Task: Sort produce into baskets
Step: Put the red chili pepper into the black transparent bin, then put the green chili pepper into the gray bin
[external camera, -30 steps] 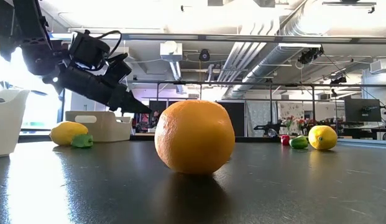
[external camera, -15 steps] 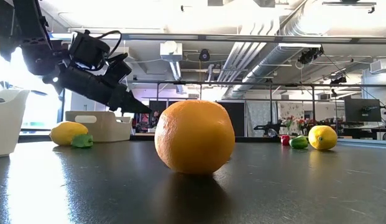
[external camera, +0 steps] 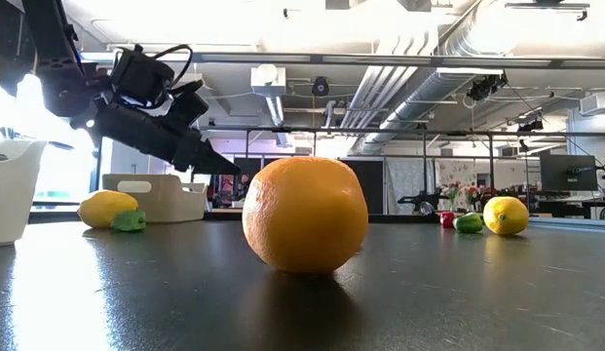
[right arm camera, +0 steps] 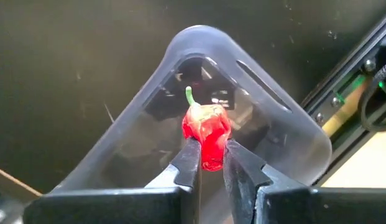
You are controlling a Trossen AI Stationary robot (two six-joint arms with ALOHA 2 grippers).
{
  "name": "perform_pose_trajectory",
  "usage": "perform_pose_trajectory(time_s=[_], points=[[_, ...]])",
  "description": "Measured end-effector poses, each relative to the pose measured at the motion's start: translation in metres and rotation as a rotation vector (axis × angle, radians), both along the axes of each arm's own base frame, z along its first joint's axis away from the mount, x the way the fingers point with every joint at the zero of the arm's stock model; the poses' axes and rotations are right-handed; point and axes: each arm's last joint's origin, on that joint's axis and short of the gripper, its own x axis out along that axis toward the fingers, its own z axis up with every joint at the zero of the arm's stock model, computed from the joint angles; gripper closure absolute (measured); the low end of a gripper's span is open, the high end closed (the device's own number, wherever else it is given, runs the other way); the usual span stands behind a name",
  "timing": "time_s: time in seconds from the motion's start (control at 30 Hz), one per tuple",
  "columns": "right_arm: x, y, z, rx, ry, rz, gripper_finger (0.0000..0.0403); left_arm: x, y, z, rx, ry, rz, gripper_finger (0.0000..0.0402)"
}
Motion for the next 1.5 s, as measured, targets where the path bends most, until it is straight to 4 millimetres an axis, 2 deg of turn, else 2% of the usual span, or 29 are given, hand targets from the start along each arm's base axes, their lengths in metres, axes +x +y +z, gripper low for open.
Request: perform_pose_trajectory(time_s=[0.23, 0.5, 0.67, 0.8, 0.9, 1.0, 1.1, 1.23, 1.37, 1.5], points=[[0.009, 0.015, -0.02, -0.048, 0.041, 0.129, 0.0361, 0.0, 0.0, 0.0, -0.001, 0.003, 0.0, 0.0395], [0.016, 0.025, -0.04, -0.065, 0.057, 0.163, 0.0361, 0.0, 0.0, -0.001, -0.012, 0.012, 0.002, 0.0395], [0.014, 0.02, -0.064, -0.047, 0.063, 0.157, 0.0361, 0.0, 0.0, -0.001, -0.006, 0.013, 0.0, 0.0395], [0.015, 0.015, -0.073, -0.046, 0.072, 0.159, 0.0361, 0.0, 0.0, -0.001, -0.006, 0.011, 0.0, 0.0395], [0.016, 0.014, -0.073, -0.037, 0.083, 0.177, 0.036, 0.0, 0.0, -0.001, -0.006, 0.01, 0.0, 0.0395], [0.018, 0.011, -0.072, 0.029, 0.182, 0.153, 0.0345, 0.0, 0.0, -0.001, -0.005, 0.01, 0.001, 0.0395], [0.021, 0.008, -0.071, 0.08, 0.252, 0.149, 0.0312, 0.0, 0.0, -0.001, -0.013, 0.007, 0.003, 0.0395], [0.029, 0.004, -0.066, 0.088, 0.254, 0.166, 0.0261, 0.0, 0.0, -0.001, -0.022, 0.004, 0.006, 0.0395], [0.036, 0.004, -0.048, 0.086, 0.272, 0.19, 0.023, 0.0, 0.0, -0.001, -0.022, 0.004, 0.006, 0.0395], [0.04, 0.0, -0.015, 0.09, 0.285, 0.205, 0.0233, 0.0, 0.0, -0.001, -0.011, 0.009, 0.002, 0.0395]])
